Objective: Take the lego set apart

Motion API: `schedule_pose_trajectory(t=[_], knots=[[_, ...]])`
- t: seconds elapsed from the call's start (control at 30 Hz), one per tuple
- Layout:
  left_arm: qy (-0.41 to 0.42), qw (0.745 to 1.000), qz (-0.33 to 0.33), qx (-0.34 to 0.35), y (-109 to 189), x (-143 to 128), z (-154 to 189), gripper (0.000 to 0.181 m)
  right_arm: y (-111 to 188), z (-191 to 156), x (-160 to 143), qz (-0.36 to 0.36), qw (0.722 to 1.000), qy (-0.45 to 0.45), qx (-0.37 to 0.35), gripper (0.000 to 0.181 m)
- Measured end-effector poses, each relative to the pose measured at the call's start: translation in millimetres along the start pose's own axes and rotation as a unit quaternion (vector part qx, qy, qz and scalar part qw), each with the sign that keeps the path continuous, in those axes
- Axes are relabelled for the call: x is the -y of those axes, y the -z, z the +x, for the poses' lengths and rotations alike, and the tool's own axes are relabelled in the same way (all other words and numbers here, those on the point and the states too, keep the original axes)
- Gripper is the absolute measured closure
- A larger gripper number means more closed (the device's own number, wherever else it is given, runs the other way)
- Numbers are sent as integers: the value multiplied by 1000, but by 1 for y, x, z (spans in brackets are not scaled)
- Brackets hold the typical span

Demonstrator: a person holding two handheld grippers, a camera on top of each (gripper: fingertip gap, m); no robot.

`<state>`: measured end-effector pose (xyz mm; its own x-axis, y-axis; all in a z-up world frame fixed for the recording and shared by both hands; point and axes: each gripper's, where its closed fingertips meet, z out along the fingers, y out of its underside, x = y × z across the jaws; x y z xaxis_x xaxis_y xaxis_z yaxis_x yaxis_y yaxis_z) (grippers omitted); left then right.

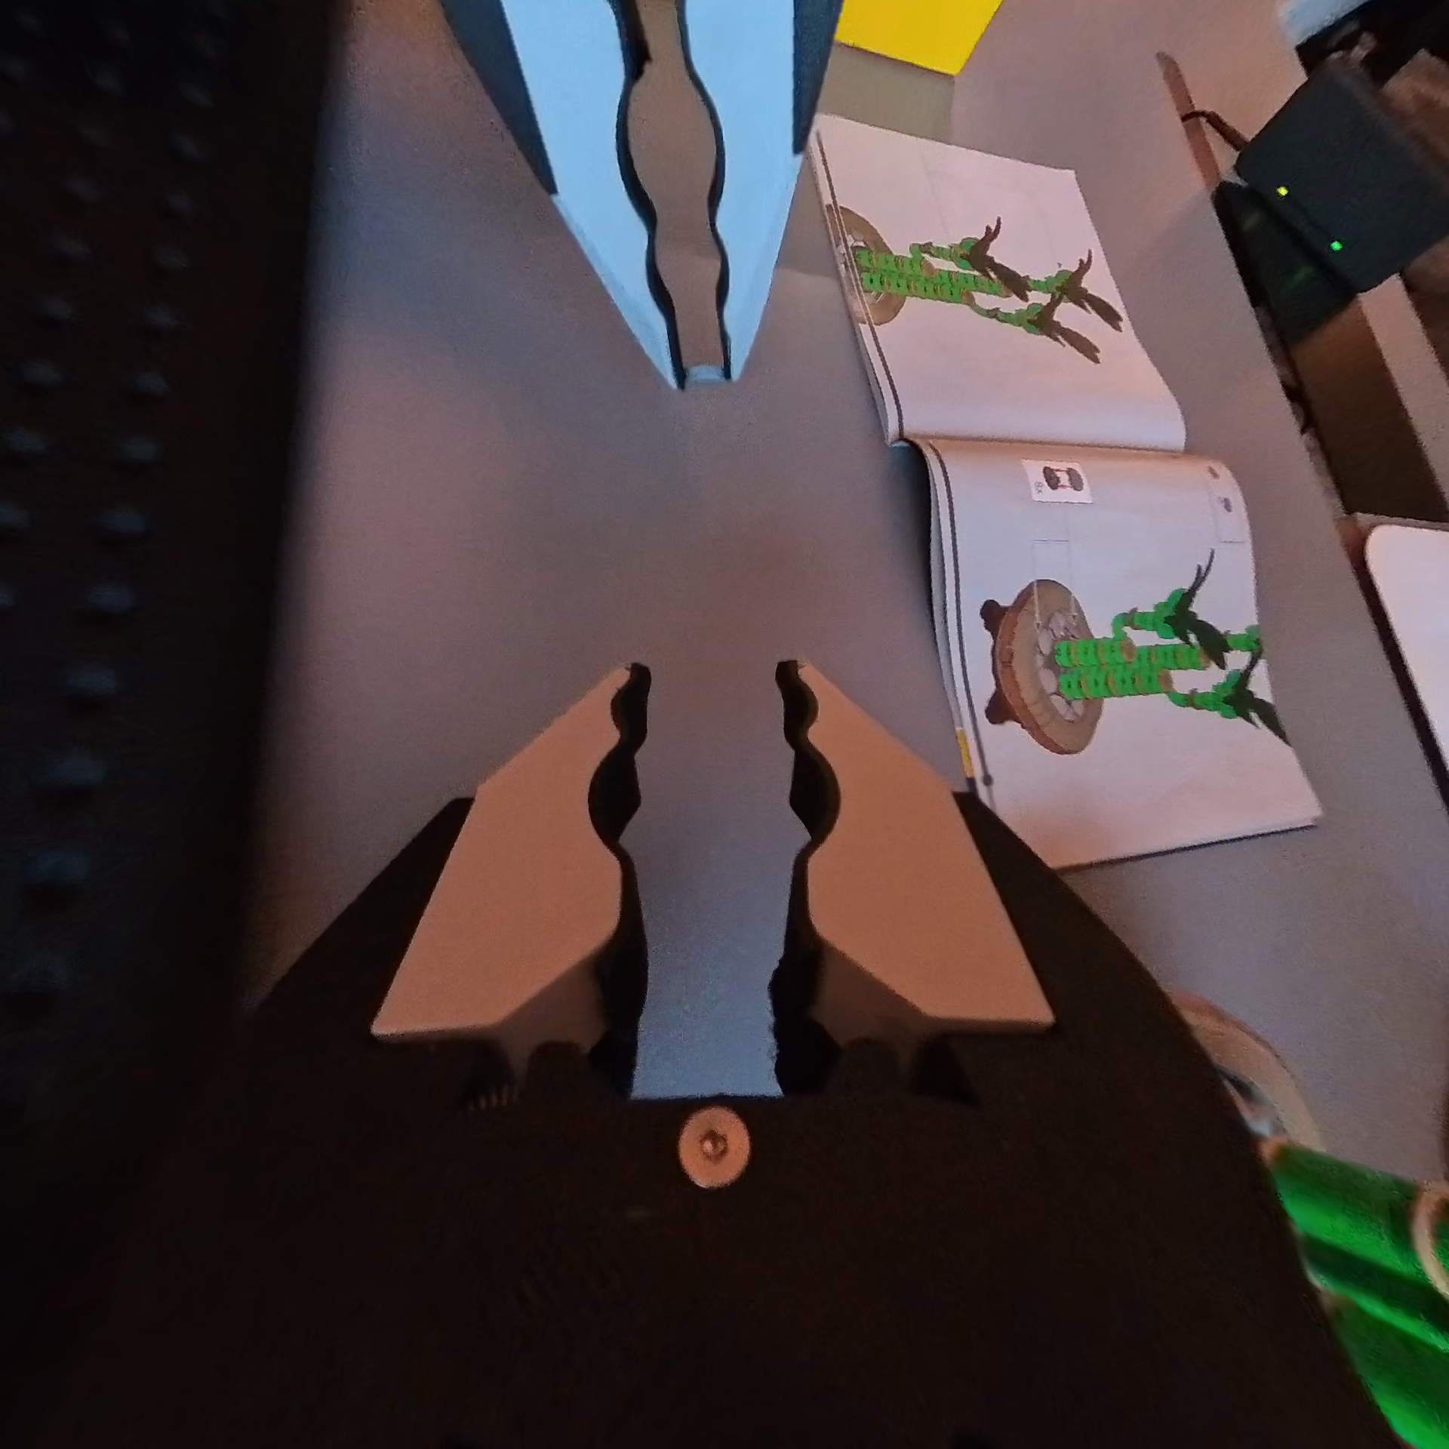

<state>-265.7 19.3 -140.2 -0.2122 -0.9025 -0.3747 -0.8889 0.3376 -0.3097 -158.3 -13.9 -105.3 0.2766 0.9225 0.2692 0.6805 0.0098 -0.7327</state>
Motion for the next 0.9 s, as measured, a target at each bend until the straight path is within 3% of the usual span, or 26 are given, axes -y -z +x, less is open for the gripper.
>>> schedule_pose_trajectory(t=[0.2,0.37,0.47,0.6,0.77,0.9], knots=[[52,992,-83,-75,-2,-28,18,168,76,45,-13,86,988,-51,-116,154],[74,989,-91,-93,-5,-27,20,167,149,82,-28,203,946,-95,-236,159],[82,991,-67,-77,-7,-18,14,140,175,92,-36,250,924,-130,-258,160],[115,990,15,-83,8,0,4,130,178,98,-59,245,919,-169,-258,154],[138,976,170,-5,50,45,-55,136,150,109,-94,163,924,-237,-253,103],[145,965,220,1,45,87,-91,135,117,117,-114,84,926,-273,-247,75]])
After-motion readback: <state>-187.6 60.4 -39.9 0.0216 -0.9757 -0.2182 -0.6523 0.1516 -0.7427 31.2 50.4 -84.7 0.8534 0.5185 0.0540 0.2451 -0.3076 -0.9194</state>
